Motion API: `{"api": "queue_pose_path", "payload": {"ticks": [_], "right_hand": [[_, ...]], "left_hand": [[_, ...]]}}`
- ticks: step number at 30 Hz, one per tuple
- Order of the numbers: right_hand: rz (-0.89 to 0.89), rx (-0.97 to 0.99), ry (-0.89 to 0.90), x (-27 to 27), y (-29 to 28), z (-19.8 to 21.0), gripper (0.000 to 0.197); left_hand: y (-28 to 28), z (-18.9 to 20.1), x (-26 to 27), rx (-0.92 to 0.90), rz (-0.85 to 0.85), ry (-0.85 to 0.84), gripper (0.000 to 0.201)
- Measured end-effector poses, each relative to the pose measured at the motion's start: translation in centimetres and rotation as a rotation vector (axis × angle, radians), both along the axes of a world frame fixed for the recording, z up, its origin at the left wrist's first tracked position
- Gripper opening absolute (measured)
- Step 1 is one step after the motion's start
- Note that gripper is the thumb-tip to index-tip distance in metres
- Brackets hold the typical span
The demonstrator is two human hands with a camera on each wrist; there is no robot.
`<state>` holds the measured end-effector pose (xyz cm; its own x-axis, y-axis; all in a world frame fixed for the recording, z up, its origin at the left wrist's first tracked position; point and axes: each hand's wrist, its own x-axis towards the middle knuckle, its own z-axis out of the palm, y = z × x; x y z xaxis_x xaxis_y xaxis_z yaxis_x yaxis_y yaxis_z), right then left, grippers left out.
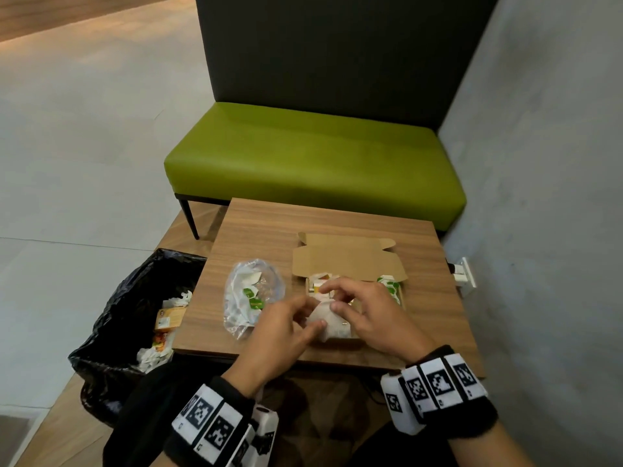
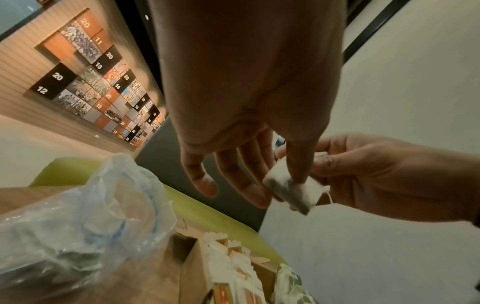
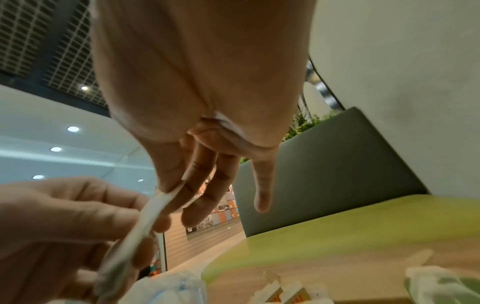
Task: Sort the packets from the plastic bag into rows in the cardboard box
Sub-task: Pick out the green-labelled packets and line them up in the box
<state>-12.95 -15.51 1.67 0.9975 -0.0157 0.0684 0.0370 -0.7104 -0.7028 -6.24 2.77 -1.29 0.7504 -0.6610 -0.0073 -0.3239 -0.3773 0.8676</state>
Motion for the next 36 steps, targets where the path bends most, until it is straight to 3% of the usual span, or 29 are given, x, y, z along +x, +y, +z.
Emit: {"api": "queue_pose_path", "payload": {"ticks": [3, 5, 9, 12, 16, 22, 26, 30, 36], "right_hand": [[-0.102, 0.146, -0.022, -1.2, -0.5, -0.3, 0.037], [-0.146, 0.169, -0.019, -1.8, -0.9, -0.5, 0.032], [-0.128, 0.041, -0.018, -2.5, -2.1, -0.9, 0.008], [-0.192, -0.041, -0.055, -3.0, -3.9, -0.8, 0.007], [-0.332, -0.302, -0.007, -3.3, -7.6, -1.7, 0.008], [-0.292, -0.232, 0.304, -3.3, -10.2, -3.3, 0.009], [-0.298, -0.249, 0.406, -2.7, -10.7, -5.6, 0.010], [-0.375, -0.391, 0.352, -2.3, -10.9, -8.0, 0.012], [-0.311, -0.585, 0.253, -2.3, -10.9, -9.2, 0.018]], "left_hand": [[-0.5, 0.0, -1.0, -0.057, 0.052, 0.025, 0.008], [-0.8, 0.1, -1.6, -0.078, 0.057, 0.038, 0.007], [-2.0, -0.7, -2.4, -0.053, 0.043, 0.022, 0.010], [-2.8, -1.7, -2.8, 0.068, 0.045, -0.022, 0.033], [-3.1, -3.1, -3.3, 0.285, -0.016, -0.037, 0.057], [-2.8, -4.8, -3.7, 0.357, -0.104, -0.120, 0.056], [-2.8, -5.3, -3.5, 0.348, -0.097, -0.133, 0.054], [-2.9, -5.3, -3.3, 0.353, -0.095, -0.129, 0.056], [-2.8, -5.4, -3.2, 0.347, -0.098, -0.125, 0.053]]}}
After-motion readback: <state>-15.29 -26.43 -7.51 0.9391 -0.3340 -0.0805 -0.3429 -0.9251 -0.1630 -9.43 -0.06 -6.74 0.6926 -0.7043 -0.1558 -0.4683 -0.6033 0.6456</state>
